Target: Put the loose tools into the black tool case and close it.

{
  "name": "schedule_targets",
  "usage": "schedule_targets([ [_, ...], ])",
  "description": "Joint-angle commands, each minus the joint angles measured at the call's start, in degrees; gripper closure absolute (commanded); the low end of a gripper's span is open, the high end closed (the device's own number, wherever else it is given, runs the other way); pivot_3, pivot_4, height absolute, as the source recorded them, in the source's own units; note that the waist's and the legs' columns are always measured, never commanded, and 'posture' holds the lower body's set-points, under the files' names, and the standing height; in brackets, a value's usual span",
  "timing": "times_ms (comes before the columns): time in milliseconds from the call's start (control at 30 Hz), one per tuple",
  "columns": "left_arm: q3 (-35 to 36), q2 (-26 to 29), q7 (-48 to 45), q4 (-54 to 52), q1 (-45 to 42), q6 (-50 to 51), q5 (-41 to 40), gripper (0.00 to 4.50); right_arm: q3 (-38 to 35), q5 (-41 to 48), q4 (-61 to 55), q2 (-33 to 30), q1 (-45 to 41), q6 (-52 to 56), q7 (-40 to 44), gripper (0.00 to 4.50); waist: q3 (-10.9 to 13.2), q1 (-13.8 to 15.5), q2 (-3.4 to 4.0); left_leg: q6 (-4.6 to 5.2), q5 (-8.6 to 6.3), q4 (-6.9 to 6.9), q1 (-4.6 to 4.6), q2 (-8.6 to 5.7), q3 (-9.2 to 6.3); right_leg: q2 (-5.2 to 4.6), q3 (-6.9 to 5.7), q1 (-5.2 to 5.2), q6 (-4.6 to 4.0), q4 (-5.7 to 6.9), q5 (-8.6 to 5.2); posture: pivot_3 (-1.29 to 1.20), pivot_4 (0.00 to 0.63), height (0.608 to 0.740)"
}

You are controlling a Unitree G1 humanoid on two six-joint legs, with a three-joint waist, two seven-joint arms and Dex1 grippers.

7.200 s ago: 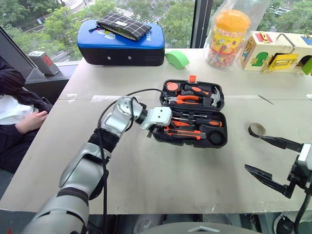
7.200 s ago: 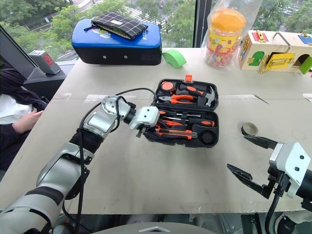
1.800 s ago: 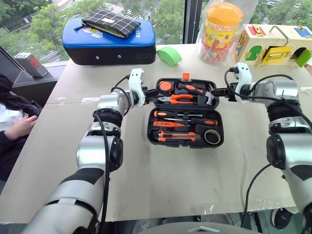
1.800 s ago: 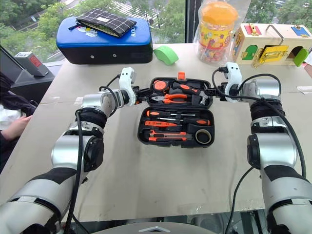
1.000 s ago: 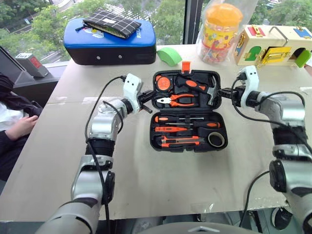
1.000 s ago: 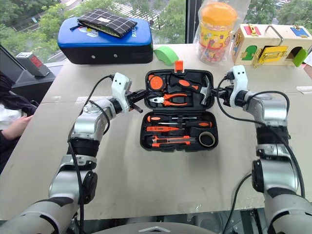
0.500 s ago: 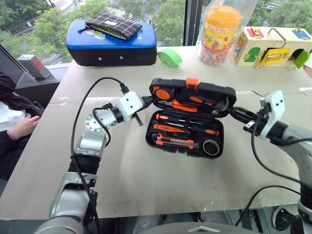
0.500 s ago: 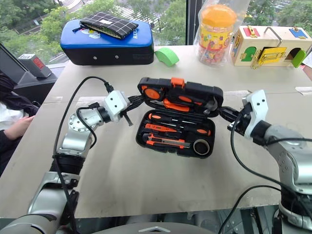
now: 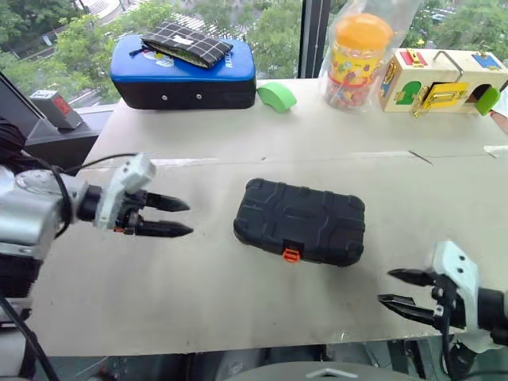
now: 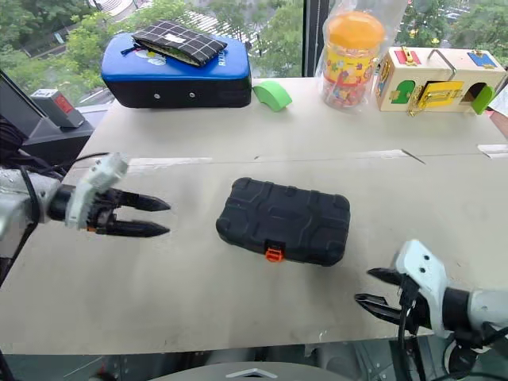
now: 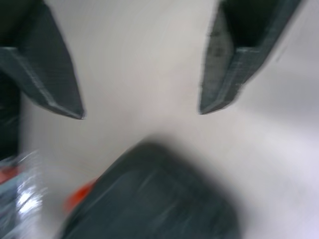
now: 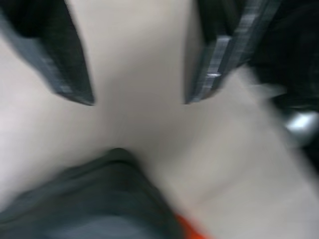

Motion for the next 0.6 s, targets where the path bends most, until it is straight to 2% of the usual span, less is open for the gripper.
schedule_targets([
  [33,1.28,0.17,-0.84,-6.4,2.61,3.0,-4.03,2.44,6.02,2.9,-2.38,0.65,-3.25,1.78,-3.77,3.78,0.01,-0.01,-0.03,0.0,0.0,0.01,0.0,0.0,0.03,-0.02,0.02,0.0,0.02,0.0,-0.01,0.0,0.15,0.74],
  [100,1.82,-0.56,0.74,-9.95,4.13,3.63,-5.16,3.24,12.66,0.7,-0.74,1.75,-7.38,3.53,-8.48,4.5,0.02,-0.11,-0.11,0.0,0.0,0.02,0.02,0.03,0.04,0.01,0.04,-0.03,-0.04,-0.03,0.03,0.0,0.15,0.74],
  [133,1.93,-1.37,2.04,-11.42,4.47,3.58,-5.36,3.82,16.18,-1.66,0.57,2.11,-9.56,3.86,-10.89,4.5,0.03,-0.06,-0.14,-0.01,0.01,0.02,-0.01,0.05,0.03,0.05,0.05,-0.08,-0.17,-0.02,0.12,0.0,0.15,0.74],
  [200,2.21,-2.9,4.37,-13.59,4.74,3.98,-5.9,4.46,20.66,-4.73,3.54,3.85,-13.44,5.5,-16.03,4.5,0.02,0.24,-0.15,-0.02,0.01,0.0,-0.09,0.05,-0.02,0.06,0.03,-0.19,-0.22,-0.01,0.15,0.0,0.15,0.74],
  [333,2.18,-6.02,9.2,-16.62,4.41,4.59,-6.54,4.46,21.78,-7.93,10.14,9.42,-21.19,9.22,-25.15,4.5,0.02,1.02,-0.17,-0.06,0.02,-0.08,-0.2,0.02,-0.05,0.07,0.03,-0.29,-0.23,-0.08,0.15,0.0,0.15,0.74],
  [400,1.71,-7.92,11.82,-17.52,3.83,4.44,-6.35,4.46,17.58,-7.04,14.59,12.78,-26.47,12.57,-28.66,4.5,0.03,1.0,-0.17,-0.12,0.06,-0.13,-0.23,0.01,-0.04,0.05,0.08,-0.32,-0.23,-0.11,0.16,0.0,0.15,0.74],
  [467,0.99,-10.75,15.18,-17.6,2.7,4.33,-6.01,4.46,15.59,-9.1,20.11,12.6,-31.68,13.87,-31.16,4.5,0.08,0.92,-0.07,-0.06,0.02,-0.12,-0.2,-0.05,0.02,0.02,0.18,-0.31,-0.25,-0.11,0.18,0.0,0.15,0.74],
  [600,-1.23,-16.71,21.72,-15.29,-0.43,2.97,-2.93,4.46,17.12,-11.83,26.09,10.92,-37.35,12.7,-31.59,4.5,0.08,1.38,-0.09,-0.03,0.02,-0.06,-0.17,-0.13,0.08,-0.02,0.2,-0.3,-0.34,-0.12,0.25,0.0,0.15,0.74],
])
